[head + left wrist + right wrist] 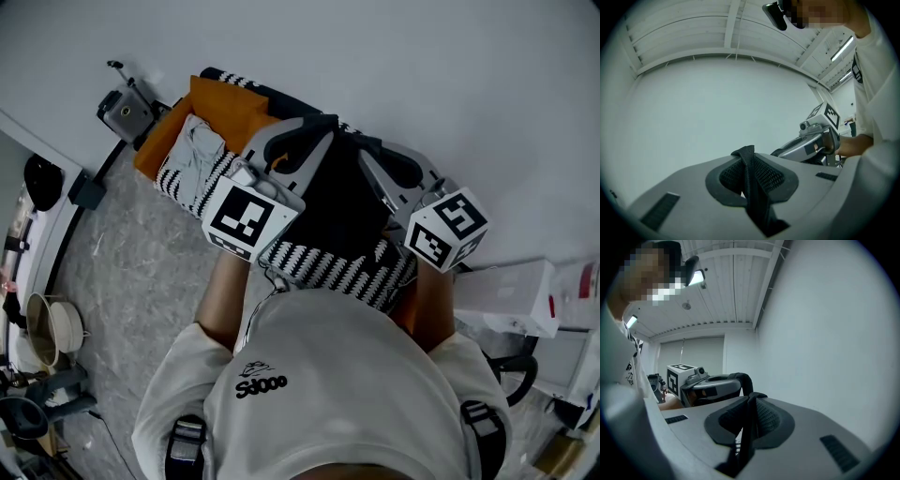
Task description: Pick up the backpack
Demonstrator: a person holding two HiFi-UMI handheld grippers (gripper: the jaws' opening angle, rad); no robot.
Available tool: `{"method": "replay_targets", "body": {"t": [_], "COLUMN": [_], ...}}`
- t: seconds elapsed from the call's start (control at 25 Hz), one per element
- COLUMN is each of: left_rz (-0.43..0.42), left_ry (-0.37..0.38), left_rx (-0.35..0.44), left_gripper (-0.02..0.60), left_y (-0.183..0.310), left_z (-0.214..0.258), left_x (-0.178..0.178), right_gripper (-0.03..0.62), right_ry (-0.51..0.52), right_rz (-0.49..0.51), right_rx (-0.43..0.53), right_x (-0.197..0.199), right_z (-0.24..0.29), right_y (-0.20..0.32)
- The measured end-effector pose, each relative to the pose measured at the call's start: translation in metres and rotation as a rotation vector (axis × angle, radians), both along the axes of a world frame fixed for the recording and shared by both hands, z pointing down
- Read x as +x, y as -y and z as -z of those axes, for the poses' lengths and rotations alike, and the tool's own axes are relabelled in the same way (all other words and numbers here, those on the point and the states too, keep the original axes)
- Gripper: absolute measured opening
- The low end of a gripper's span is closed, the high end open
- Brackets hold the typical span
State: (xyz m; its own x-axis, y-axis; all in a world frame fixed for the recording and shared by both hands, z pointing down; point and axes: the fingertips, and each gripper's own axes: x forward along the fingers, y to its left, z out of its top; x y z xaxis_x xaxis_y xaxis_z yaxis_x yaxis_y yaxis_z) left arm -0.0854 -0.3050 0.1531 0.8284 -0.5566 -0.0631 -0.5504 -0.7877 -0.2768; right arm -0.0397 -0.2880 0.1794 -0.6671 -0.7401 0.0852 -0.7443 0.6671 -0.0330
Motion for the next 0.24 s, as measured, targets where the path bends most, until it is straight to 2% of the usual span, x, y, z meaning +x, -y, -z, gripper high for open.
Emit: {"method": "replay_targets", "body": {"t": [0.24], "left_rz": [0.005], "left_ry": [-0.007], "left_rx": [-0.017], "left_gripper": [0.057], "left_y": [0.0003], "left_z": [-0.0056], "left_x": [0.0007], "right_gripper": [0.055], "right_ry": [-0.004], "right_rz": [0.014], "right_rx": [-0.006], "right_x": [0.0006], "right_z": [-0.0058], "right_y": [-0.0011]}}
